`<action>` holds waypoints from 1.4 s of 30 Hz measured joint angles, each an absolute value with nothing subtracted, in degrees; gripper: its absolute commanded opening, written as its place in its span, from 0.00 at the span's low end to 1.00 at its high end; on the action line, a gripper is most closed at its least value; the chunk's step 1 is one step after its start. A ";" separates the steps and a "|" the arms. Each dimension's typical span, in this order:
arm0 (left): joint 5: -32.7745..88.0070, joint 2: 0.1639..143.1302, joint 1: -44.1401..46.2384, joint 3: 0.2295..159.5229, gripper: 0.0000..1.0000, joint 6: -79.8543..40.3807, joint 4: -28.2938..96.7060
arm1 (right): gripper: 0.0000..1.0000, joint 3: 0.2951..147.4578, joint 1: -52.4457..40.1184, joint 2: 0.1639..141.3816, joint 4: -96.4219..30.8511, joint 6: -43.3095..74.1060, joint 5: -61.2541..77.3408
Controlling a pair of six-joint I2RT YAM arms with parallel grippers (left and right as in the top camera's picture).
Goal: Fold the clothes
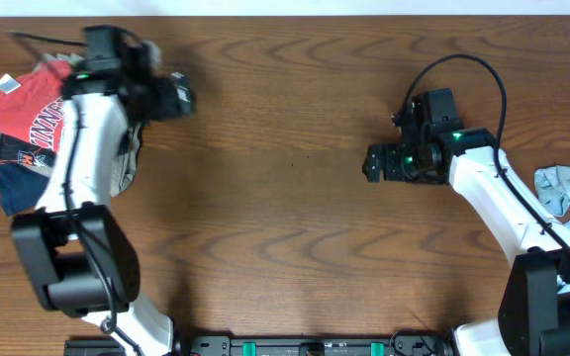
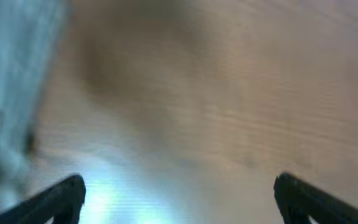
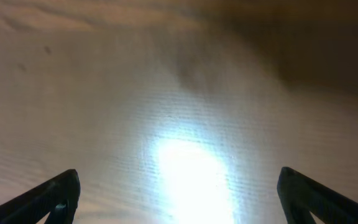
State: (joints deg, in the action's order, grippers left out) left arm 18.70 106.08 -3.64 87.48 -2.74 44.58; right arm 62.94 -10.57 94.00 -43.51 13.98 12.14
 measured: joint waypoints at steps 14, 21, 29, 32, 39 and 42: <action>17.50 106.96 2.52 87.48 0.98 -5.30 77.10 | 0.99 62.96 -9.63 94.00 -68.03 14.66 11.75; 17.56 106.61 2.52 87.22 0.98 -5.56 87.81 | 0.99 62.96 -9.63 91.55 -74.41 13.52 11.70; 17.43 89.82 3.53 77.69 0.98 -5.56 79.59 | 0.99 62.30 -9.82 72.93 -71.48 12.97 10.74; 17.32 75.33 5.32 71.16 0.98 -5.56 70.50 | 0.99 59.40 -11.33 60.97 -65.60 13.15 8.03; 14.55 38.02 9.50 56.86 0.98 -5.54 53.39 | 0.99 48.60 -14.59 31.31 -56.55 16.45 0.86; 13.76 27.97 9.50 55.66 0.98 -5.54 52.88 | 0.99 47.51 -14.59 24.10 -58.30 17.02 -0.21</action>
State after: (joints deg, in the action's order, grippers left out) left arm 13.76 27.97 9.50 55.66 -5.54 52.88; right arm 47.51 -14.59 24.10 -58.30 17.02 -0.21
